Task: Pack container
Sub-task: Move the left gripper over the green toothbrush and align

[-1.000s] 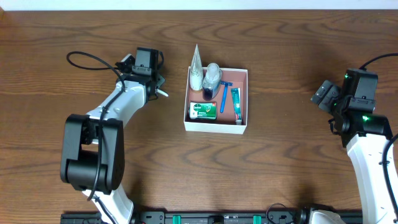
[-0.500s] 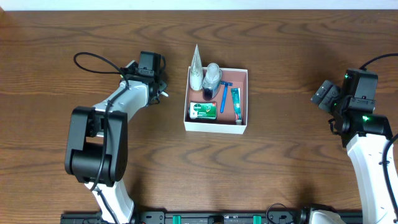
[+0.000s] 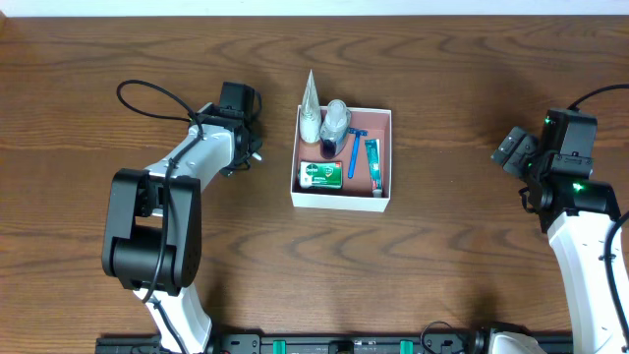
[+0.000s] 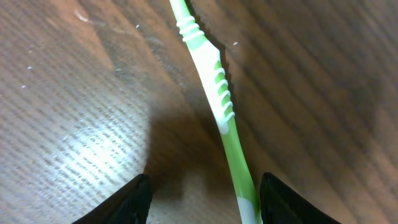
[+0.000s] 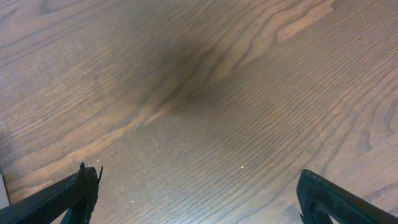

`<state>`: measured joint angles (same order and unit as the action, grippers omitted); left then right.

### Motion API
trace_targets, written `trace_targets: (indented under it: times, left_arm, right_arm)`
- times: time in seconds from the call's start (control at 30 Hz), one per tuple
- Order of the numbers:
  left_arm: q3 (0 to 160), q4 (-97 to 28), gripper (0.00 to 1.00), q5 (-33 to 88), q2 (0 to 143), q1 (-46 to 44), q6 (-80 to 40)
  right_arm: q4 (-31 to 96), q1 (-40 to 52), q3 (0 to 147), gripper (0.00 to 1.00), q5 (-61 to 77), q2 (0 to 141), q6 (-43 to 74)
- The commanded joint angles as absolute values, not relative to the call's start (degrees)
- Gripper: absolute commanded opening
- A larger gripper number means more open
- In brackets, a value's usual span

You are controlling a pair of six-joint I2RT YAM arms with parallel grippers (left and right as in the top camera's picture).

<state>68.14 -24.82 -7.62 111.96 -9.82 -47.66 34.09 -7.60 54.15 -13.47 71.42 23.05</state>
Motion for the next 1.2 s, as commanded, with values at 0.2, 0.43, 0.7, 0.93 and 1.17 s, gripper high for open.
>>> trace_targets:
  times: [0.2, 0.43, 0.7, 0.93, 1.17]
  left_arm:
    - [67.5, -27.2, 0.56, -6.6, 113.2, -9.6, -41.8]
    - [67.5, -27.2, 0.38, -5.3, 113.2, -9.7, -41.9]
    - [67.5, -27.7, 0.23, 0.7, 113.2, -9.7, -41.8]
    - [67.5, -29.7, 0.19, 1.1, 113.2, -9.6, -41.0]
    - [69.1, -30.3, 0.14, 0.9, 112.8, -8.5, -36.6]
  right_arm:
    - [34.1, -7.9, 54.3, 0.99, -13.6, 71.5, 23.7]
    - [34.1, -7.9, 54.3, 0.99, -13.6, 71.5, 23.7]
    - [34.1, -7.9, 54.3, 0.99, -13.6, 71.5, 23.7]
    - [34.1, -7.9, 54.3, 0.99, -13.6, 71.5, 23.7]
    - [34.1, -7.9, 54.3, 0.99, -13.6, 71.5, 23.7]
